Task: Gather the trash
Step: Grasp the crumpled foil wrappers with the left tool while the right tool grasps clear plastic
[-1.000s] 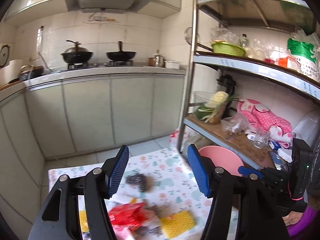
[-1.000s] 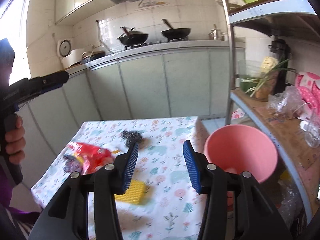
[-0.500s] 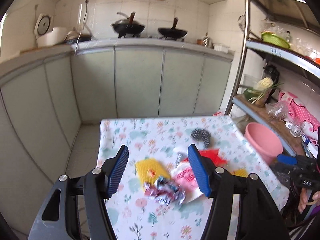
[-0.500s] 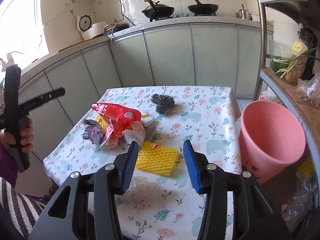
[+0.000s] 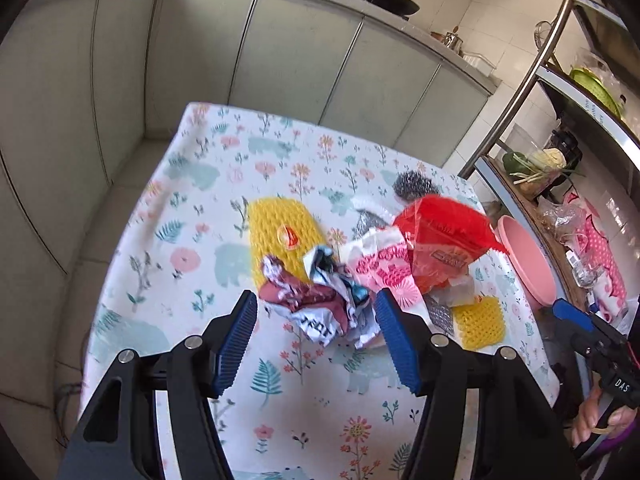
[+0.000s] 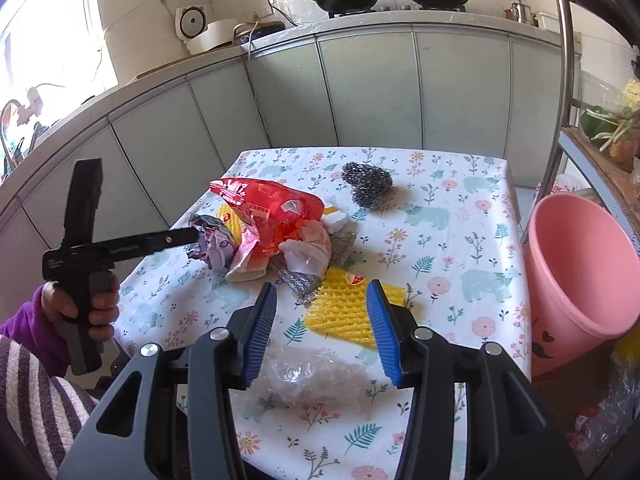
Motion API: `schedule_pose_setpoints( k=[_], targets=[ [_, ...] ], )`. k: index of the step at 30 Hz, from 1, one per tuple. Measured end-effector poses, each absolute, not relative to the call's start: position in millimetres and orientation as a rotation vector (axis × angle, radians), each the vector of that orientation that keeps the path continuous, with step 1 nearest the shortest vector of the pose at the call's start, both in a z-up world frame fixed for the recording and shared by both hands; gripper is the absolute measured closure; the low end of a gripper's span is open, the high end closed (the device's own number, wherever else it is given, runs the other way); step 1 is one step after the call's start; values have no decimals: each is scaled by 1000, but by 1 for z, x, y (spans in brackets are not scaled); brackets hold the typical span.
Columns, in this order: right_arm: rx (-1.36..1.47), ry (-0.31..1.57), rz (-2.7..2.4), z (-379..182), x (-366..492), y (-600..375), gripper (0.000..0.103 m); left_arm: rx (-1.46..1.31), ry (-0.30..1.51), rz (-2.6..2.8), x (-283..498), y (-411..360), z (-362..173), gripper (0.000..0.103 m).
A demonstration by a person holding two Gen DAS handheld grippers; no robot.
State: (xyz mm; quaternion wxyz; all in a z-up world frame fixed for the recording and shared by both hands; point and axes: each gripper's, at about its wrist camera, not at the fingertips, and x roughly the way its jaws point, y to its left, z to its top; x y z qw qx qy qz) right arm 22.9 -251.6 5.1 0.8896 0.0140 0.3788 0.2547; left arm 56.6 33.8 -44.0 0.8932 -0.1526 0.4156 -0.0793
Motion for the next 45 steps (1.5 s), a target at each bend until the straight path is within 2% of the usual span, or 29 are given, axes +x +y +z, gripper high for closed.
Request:
schedule_pose_setpoints(
  k=[4,12,16,27,33,37,45],
  targets=[
    [16,797,544,5,27,-243,55,-318,866,-190,53,28,-52,44],
    [2,817,545,8,24,-245,55,-328,862,-194,56,26,-56,65],
    [-4,832,537,7,19,-247,55,-322,852,-192,56,26,-58,89],
    [5,898,571,4,5,-254,55,-295,737,-203,39,34,-32,91],
    [-23,987,599,-18,0,-246,55,-290,703,-198,28,42,-21,91],
    [-57,972,533,-29,4,-248,55,-286,699,-196,23,43,-19,91],
    [110,1015,559,-45,18,-268,55,-274,691,-211,21,38,-13,91]
  ],
)
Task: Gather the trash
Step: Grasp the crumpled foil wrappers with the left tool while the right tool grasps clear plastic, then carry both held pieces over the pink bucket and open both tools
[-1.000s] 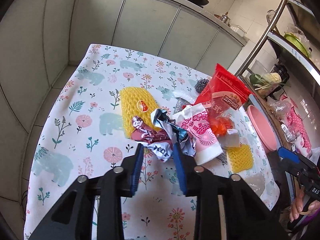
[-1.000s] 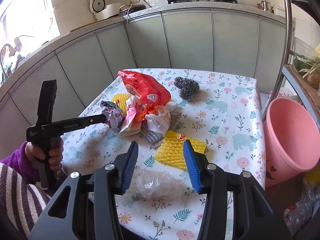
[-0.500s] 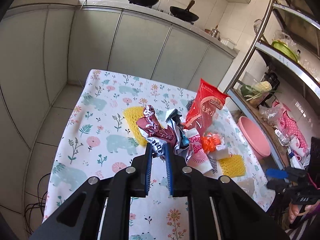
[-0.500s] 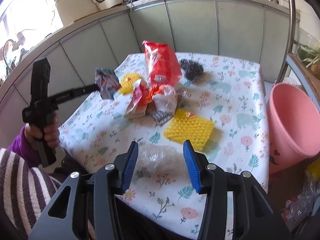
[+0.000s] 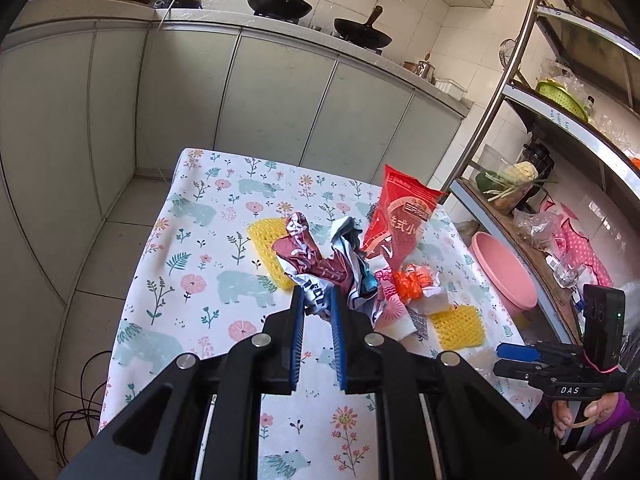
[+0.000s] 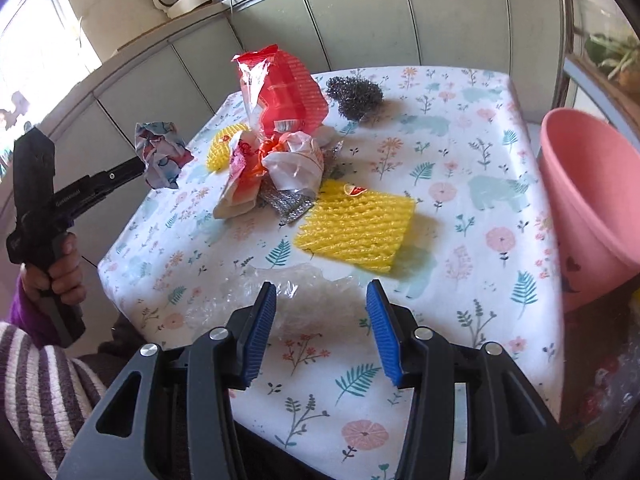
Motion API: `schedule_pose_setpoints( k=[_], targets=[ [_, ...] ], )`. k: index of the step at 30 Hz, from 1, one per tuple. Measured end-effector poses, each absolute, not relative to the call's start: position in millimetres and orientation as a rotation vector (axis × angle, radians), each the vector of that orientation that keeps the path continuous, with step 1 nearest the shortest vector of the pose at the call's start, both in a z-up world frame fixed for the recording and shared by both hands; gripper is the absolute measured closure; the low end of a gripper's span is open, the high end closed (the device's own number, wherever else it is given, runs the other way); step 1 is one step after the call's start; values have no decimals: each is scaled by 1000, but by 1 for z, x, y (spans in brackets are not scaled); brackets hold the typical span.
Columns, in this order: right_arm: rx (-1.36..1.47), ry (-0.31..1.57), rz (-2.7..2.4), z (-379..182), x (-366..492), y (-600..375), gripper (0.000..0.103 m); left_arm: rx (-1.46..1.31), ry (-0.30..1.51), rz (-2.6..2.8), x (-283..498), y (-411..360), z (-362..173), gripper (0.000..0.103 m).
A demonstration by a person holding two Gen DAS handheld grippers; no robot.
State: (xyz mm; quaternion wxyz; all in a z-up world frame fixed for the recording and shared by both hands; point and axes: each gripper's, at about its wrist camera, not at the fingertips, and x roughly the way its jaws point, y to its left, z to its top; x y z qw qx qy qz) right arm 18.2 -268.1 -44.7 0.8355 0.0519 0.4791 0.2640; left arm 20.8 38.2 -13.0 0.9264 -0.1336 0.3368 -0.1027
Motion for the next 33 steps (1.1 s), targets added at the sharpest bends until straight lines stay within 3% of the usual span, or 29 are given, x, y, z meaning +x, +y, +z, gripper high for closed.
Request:
schedule_pose_setpoints(
  k=[13,21,33],
  targets=[
    [392,1092,687,-69,37,-279,55,-264,696,-219,24,34,-12,91],
    [358,1056,733,-56,22,-274,79,-255,679,-226,22,32,-7,94],
    [271,823,680,11,10,-285,80,-217,602,-262,21,20,18,95]
  ],
)
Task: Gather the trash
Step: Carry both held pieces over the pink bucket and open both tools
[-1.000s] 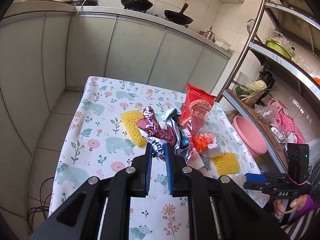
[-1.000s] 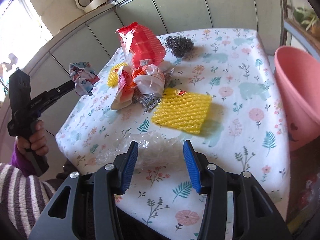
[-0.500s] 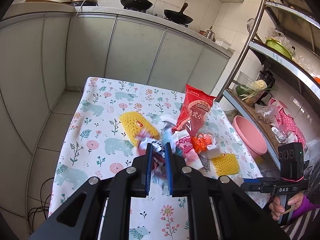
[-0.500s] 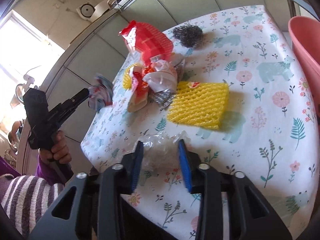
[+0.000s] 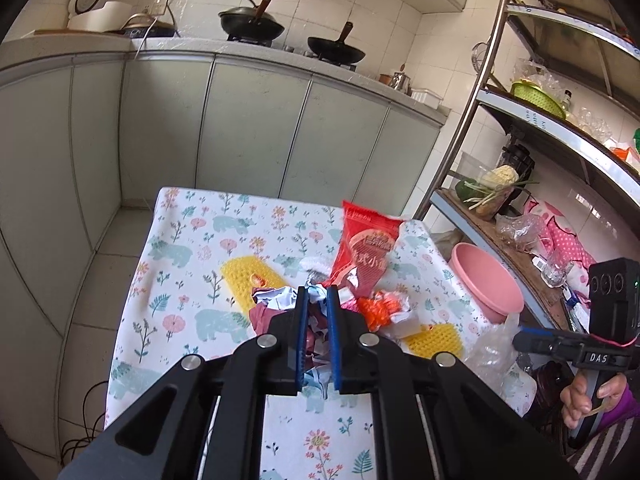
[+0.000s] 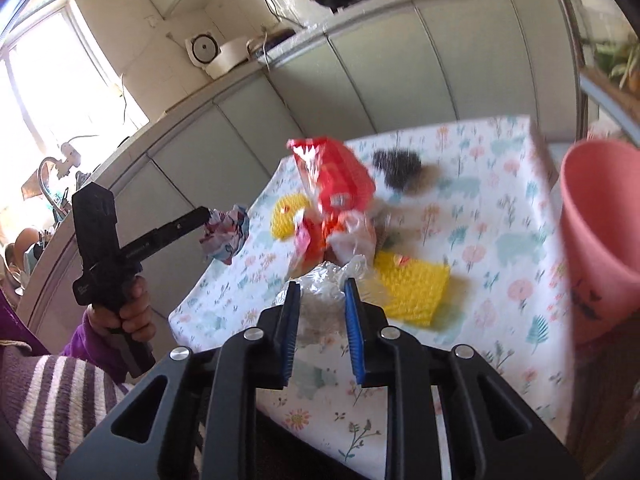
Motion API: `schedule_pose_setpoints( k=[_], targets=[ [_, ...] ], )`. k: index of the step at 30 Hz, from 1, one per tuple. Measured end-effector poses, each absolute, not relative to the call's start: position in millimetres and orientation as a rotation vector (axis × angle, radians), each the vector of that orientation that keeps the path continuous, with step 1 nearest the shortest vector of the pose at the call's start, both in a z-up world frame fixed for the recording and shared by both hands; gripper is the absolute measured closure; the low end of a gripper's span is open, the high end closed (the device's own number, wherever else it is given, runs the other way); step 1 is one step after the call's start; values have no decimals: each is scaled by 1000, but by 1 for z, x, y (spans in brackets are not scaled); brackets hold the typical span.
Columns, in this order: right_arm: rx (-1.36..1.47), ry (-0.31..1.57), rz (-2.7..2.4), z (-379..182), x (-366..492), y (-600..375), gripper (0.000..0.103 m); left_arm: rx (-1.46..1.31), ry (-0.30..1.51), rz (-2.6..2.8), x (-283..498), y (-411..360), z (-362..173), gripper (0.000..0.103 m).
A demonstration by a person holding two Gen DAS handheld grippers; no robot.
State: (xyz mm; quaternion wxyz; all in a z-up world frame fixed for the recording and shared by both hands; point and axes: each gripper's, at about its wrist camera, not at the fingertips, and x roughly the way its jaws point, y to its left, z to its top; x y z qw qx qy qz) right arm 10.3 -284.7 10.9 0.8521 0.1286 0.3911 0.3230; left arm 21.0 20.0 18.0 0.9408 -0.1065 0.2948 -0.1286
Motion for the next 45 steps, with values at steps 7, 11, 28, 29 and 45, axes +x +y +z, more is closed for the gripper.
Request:
schedule_pose_setpoints(
  k=[7,11,28,29,45],
  targets=[
    [227,668,574,46,4,-305,80,-185,531,-271,27,5,45,95],
    [209,587,504,62,1,-318,80,-177,489,-296,33,-5,61,95],
    [188,416,229,92,11,-372,80,-149,363,-477,69,-83,116,95],
    [188,409,210,93,11,-376,80,-148,360,-494,73,-91,118,95],
    [214,355,-37,83,19,-435,80,-156,401,-715,123,-217,118,94]
  ],
)
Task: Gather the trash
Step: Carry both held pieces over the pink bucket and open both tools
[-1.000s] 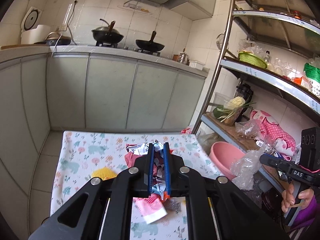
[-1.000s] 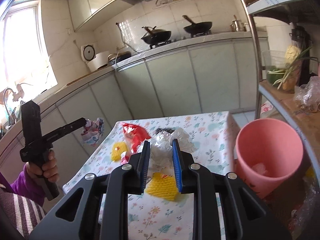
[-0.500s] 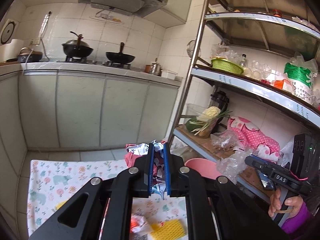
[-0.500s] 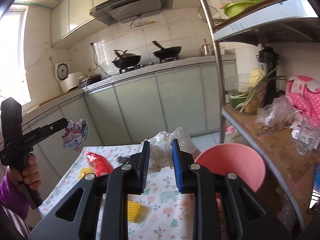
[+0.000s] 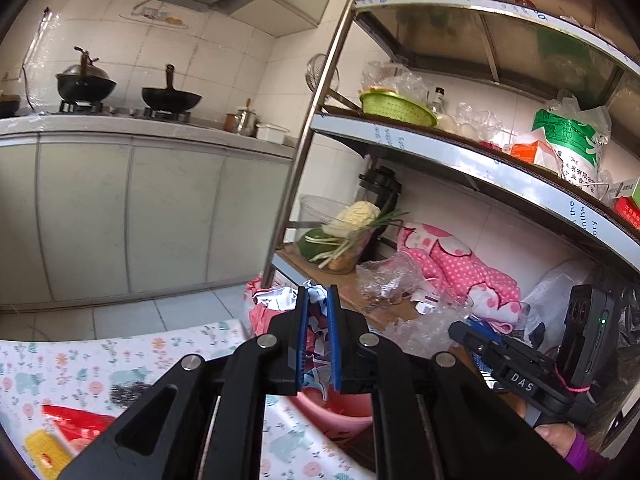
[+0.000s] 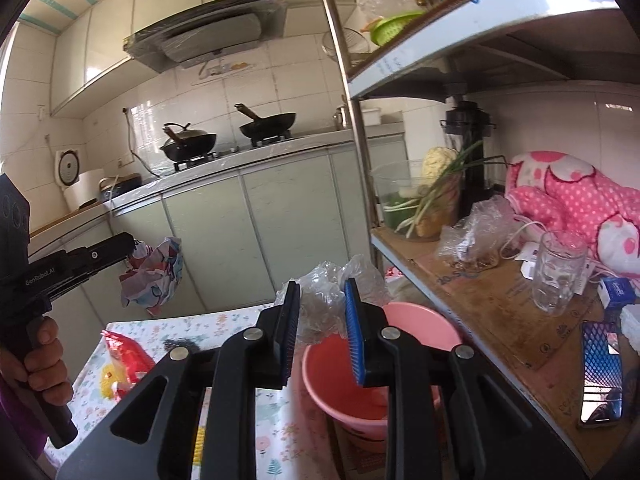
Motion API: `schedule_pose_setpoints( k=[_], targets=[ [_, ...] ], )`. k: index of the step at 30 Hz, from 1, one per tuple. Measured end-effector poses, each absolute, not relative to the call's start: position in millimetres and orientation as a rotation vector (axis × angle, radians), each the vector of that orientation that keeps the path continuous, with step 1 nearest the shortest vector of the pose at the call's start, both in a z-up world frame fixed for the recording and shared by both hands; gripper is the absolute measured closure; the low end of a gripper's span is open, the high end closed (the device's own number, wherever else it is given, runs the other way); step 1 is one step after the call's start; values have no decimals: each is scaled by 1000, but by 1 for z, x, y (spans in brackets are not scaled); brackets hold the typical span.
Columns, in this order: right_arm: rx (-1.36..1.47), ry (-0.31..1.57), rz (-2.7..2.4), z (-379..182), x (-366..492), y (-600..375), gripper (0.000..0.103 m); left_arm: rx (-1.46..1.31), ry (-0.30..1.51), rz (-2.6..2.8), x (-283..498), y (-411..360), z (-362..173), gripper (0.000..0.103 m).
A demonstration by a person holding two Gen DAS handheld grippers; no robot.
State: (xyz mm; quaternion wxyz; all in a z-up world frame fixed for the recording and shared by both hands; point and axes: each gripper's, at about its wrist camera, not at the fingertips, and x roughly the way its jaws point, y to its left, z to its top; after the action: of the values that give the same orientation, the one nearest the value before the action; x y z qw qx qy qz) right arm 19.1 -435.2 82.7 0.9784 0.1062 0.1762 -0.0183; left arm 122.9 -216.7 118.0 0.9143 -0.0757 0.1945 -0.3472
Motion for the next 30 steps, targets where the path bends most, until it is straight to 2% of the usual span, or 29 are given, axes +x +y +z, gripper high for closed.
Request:
schedule_pose_setpoints(
  k=[15,30],
  targets=[
    [136,472,-191,29,49,-462,80,-82,562,-807,158,-323,58,94],
    [135,634,-218,-33,80,-474,80,-6,744,-787,187,-364,-20,94]
  ],
)
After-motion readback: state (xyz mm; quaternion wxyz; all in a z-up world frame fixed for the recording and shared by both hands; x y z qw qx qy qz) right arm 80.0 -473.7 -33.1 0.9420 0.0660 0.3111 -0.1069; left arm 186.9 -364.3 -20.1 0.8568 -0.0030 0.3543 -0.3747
